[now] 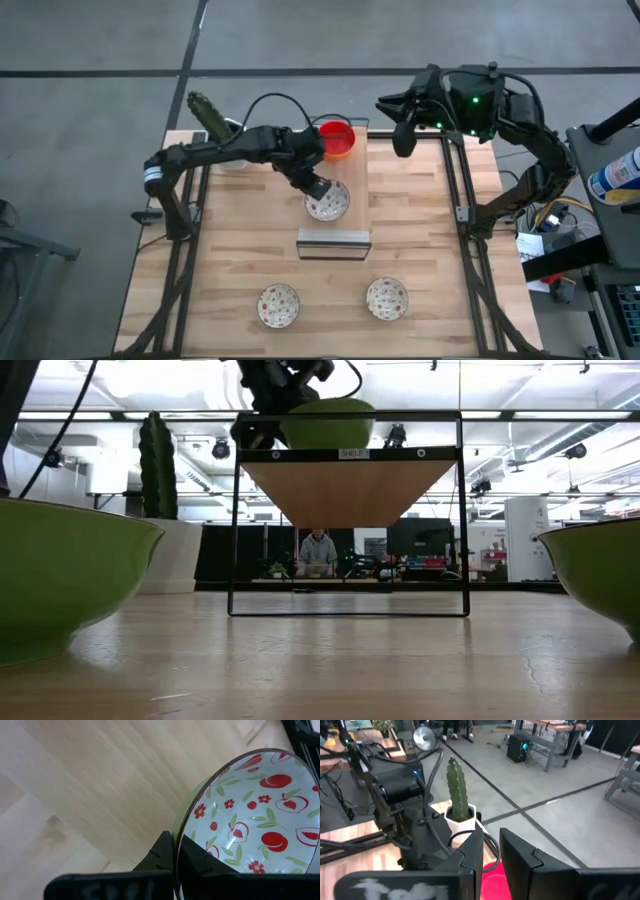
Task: Pick & Place Mini bowls
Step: Put the white patterned bowl on the shelf
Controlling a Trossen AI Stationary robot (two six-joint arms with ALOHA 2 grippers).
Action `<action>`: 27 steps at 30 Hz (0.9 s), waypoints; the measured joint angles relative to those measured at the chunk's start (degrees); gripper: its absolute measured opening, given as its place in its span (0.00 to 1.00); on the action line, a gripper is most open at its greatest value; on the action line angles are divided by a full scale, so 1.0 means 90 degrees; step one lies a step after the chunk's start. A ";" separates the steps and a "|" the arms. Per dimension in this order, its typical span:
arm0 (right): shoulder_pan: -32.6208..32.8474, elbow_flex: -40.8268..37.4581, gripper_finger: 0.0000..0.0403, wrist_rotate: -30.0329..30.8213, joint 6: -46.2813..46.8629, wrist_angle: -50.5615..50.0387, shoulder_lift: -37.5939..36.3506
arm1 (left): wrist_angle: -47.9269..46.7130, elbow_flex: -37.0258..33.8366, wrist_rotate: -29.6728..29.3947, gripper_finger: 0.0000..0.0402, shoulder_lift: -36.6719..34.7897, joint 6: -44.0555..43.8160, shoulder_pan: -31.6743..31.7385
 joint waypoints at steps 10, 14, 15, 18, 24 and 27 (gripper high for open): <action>0.0000 -0.0041 0.15 0.0004 0.0192 -0.0199 0.0034 | 0.0031 -0.0027 -0.0466 0.01 0.0017 -0.0164 -0.0279; 0.0002 -0.0100 0.15 0.0002 0.0185 -0.0182 0.0036 | 0.0031 -0.0030 -0.0563 0.01 0.0134 -0.0270 -0.0302; 0.0000 -0.0102 0.15 0.0003 0.0185 -0.0181 0.0036 | 0.0031 -0.0030 -0.0563 0.01 0.0171 -0.0311 -0.0300; 0.0000 -0.0107 0.15 0.0002 0.0222 -0.0175 0.0036 | 0.0037 -0.0025 -0.0486 0.01 0.0211 -0.0481 -0.0295; 0.0002 -0.0107 0.15 -0.0006 0.0253 -0.0171 0.0036 | 0.0075 -0.0027 -0.0444 0.04 0.0222 -0.0546 -0.0298; 0.0011 -0.0107 0.15 -0.0006 0.0253 -0.0172 0.0036 | 0.0102 -0.0027 -0.0366 0.05 0.0222 -0.0546 -0.0296</action>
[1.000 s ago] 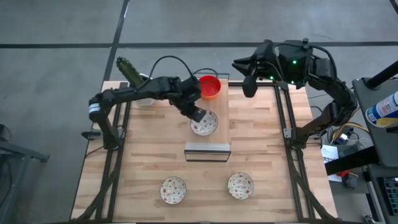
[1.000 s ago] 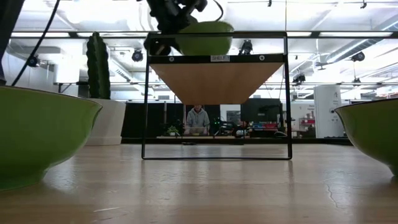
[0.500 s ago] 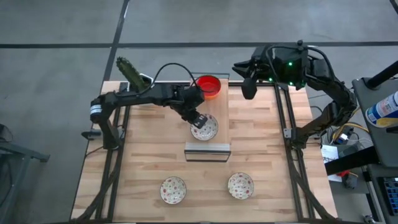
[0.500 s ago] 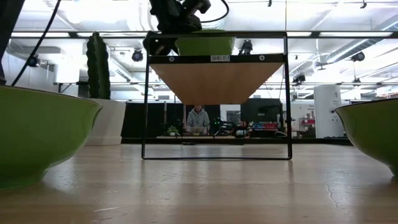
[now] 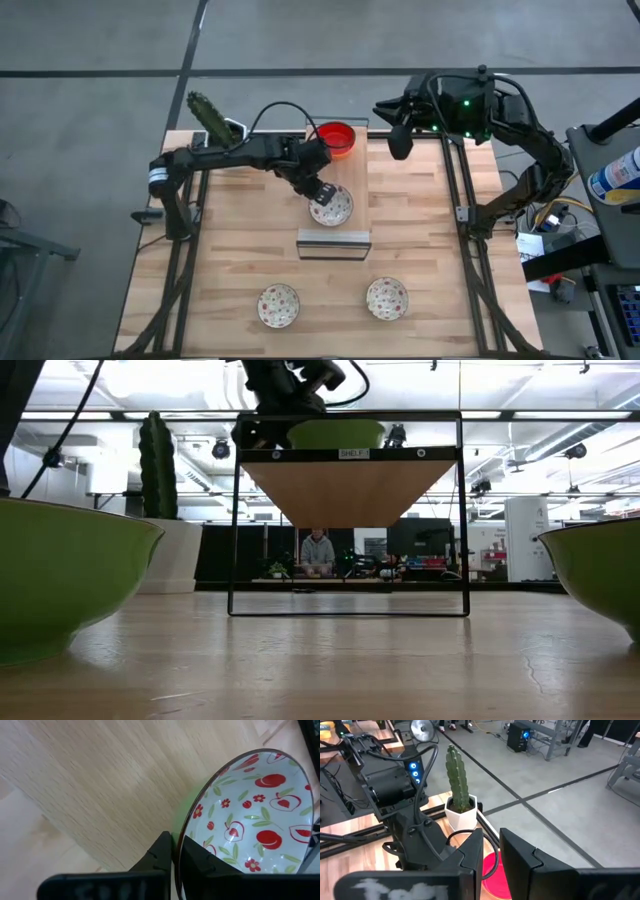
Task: Pick & Place Mini bowls
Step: Put the white patterned bowl on the shelf, then stack the right white patterned bowl on the white patterned bowl on the shelf
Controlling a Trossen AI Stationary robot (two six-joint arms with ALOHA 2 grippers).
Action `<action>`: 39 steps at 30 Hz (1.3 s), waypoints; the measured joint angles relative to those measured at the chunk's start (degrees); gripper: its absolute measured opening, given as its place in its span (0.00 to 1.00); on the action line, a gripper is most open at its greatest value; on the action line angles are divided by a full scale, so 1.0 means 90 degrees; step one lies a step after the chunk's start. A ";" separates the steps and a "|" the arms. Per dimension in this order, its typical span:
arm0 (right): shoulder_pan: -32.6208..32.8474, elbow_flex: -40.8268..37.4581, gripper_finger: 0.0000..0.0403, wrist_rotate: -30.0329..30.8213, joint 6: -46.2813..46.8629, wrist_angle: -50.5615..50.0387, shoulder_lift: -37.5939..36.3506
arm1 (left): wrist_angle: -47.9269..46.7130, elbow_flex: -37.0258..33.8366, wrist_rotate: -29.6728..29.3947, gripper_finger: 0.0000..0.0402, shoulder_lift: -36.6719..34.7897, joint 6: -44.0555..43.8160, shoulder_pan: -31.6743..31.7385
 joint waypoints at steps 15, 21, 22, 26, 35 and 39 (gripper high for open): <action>0.0004 -0.0204 0.15 -0.0027 0.0196 -0.0015 0.0000 | 0.0432 -0.0002 -0.0358 0.06 0.0000 -0.0051 -0.0007; 0.0004 -0.0282 0.15 -0.0058 0.0209 -0.0056 0.0012 | 0.0486 -0.0002 0.0011 0.12 0.0000 -0.0019 -0.0002; 0.0004 -0.0286 0.15 -0.0058 0.0207 -0.0053 0.0012 | 0.0483 -0.0002 0.0035 0.14 0.0000 -0.0022 -0.0004; 0.0004 -0.0291 0.15 -0.0058 0.0162 -0.0053 0.0012 | 0.0470 -0.0002 0.0028 0.21 0.0000 -0.0078 -0.0009; 0.0004 -0.0291 0.15 -0.0058 0.0030 -0.0053 0.0002 | 0.0400 0.0007 0.0194 0.26 -0.0096 -0.0157 -0.0005; 0.0001 -0.0291 0.15 -0.0058 0.0022 -0.0056 0.0000 | 0.0366 0.0025 0.0264 0.26 -0.0117 -0.0155 -0.0005</action>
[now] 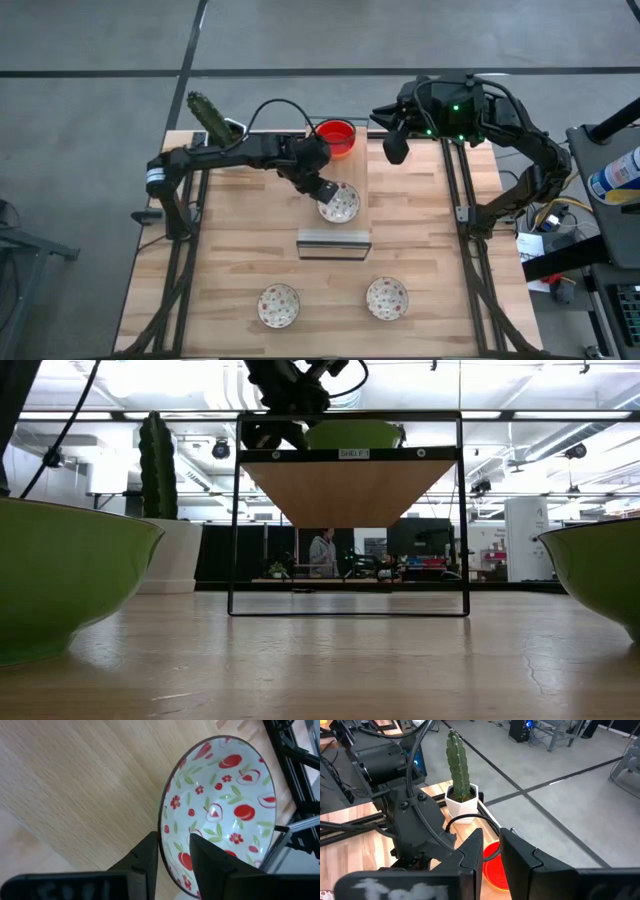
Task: Pick & Place Mini bowls
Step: Stack the right white patterned bowl on the white patterned bowl on the shelf
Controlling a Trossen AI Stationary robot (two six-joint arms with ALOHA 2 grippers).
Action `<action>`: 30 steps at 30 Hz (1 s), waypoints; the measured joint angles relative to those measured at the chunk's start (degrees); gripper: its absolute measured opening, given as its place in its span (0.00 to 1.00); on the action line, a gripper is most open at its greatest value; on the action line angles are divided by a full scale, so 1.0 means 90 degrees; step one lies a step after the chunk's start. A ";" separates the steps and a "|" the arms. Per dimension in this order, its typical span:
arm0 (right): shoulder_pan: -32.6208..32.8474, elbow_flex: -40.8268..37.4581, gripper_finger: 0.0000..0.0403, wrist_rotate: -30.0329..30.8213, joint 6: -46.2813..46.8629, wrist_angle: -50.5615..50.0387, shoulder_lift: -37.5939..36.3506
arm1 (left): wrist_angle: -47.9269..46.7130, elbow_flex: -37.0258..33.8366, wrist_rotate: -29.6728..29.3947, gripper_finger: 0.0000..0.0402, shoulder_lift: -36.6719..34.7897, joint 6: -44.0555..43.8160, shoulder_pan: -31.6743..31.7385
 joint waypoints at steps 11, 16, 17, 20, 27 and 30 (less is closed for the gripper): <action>0.0000 0.0000 0.15 0.0002 0.0169 -0.0180 -0.0007 | -0.0137 0.0063 0.0153 0.26 -0.0199 0.0163 0.0095; 0.0000 0.0000 0.15 -0.0045 0.0310 -0.0186 -0.0007 | -0.0598 0.0063 0.0215 0.26 -0.0202 0.0256 0.0092; 0.0000 0.0000 0.15 -0.0096 0.0312 -0.0186 -0.0013 | -0.0682 0.0063 0.0216 0.26 -0.0202 0.0279 0.0092; 0.0002 0.0000 0.15 -0.0122 0.0311 -0.0187 -0.0024 | -0.0755 0.0063 0.0242 0.26 -0.0202 0.0321 0.0092; 0.0002 0.0000 0.15 -0.0165 0.0307 -0.0560 -0.0027 | -0.1016 0.0063 0.0264 0.26 -0.0379 0.0704 0.0085; 0.0000 -0.0033 0.15 -0.0125 0.0296 -0.0617 -0.0027 | -0.0868 0.0063 0.0248 0.26 -0.0543 0.1022 0.0075</action>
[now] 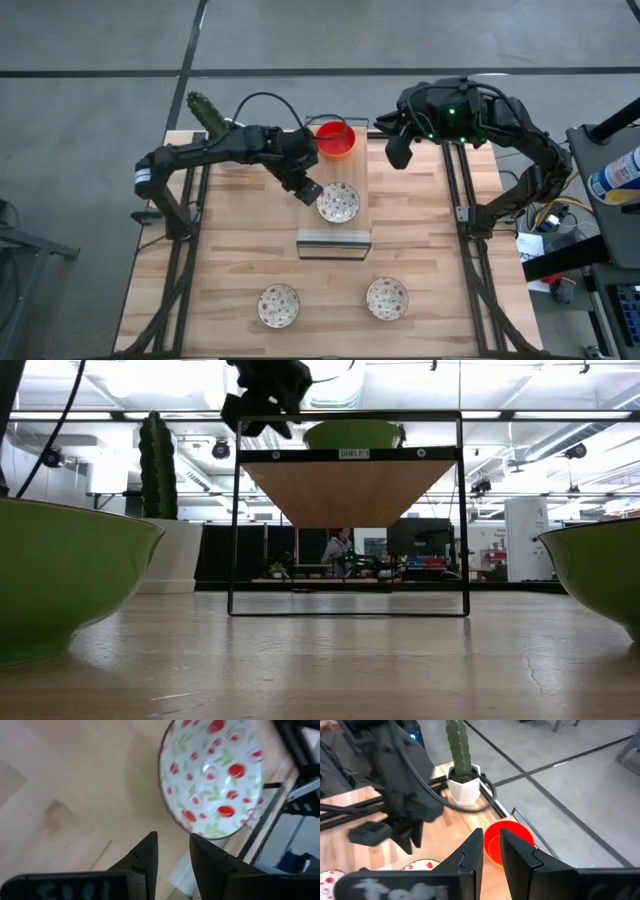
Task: Pick & Place Mini bowls
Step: Stack the right white patterned bowl on the white patterned bowl on the shelf
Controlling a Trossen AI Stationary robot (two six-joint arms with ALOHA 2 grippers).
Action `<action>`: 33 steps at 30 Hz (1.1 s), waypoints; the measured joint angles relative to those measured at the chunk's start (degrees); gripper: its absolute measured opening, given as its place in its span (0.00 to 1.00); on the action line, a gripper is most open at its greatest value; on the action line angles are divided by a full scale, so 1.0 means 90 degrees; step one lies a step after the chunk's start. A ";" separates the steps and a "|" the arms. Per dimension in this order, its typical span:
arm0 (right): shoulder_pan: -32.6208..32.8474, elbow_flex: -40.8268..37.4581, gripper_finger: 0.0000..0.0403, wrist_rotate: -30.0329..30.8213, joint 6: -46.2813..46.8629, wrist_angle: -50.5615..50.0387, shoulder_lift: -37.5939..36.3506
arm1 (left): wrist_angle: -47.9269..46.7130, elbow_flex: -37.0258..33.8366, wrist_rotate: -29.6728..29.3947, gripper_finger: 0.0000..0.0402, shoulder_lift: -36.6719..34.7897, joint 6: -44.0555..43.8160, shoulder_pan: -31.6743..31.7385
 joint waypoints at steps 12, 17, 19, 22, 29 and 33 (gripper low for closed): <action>-0.0002 -0.0016 0.15 0.1043 0.0409 0.0028 0.0200 | 0.1057 -0.0002 -0.1116 0.26 -0.0876 0.0001 -0.0271; -0.0010 -0.0016 0.15 0.0998 0.1107 -0.0468 0.0245 | 0.1349 -0.0002 -0.1390 0.26 -0.1209 -0.0085 -0.0466; 0.0002 -0.0018 0.15 0.0645 0.0985 -0.0821 0.0245 | 0.1379 -0.0005 -0.1379 0.26 -0.1328 -0.0031 -0.0552; 0.0005 -0.0030 0.15 0.0431 0.1242 -0.1311 0.0252 | 0.1392 -0.0005 -0.1366 0.26 -0.1458 -0.0026 -0.0650; 0.0011 -0.0094 0.15 -0.0386 0.2250 -0.3021 0.0225 | 0.0973 -0.0249 -0.1376 0.26 -0.1617 -0.0130 -0.0774; 0.0067 -0.0500 0.15 -0.1128 0.2866 -0.2690 -0.0182 | 0.0984 -0.0456 -0.1419 0.26 -0.1762 -0.0155 -0.0874</action>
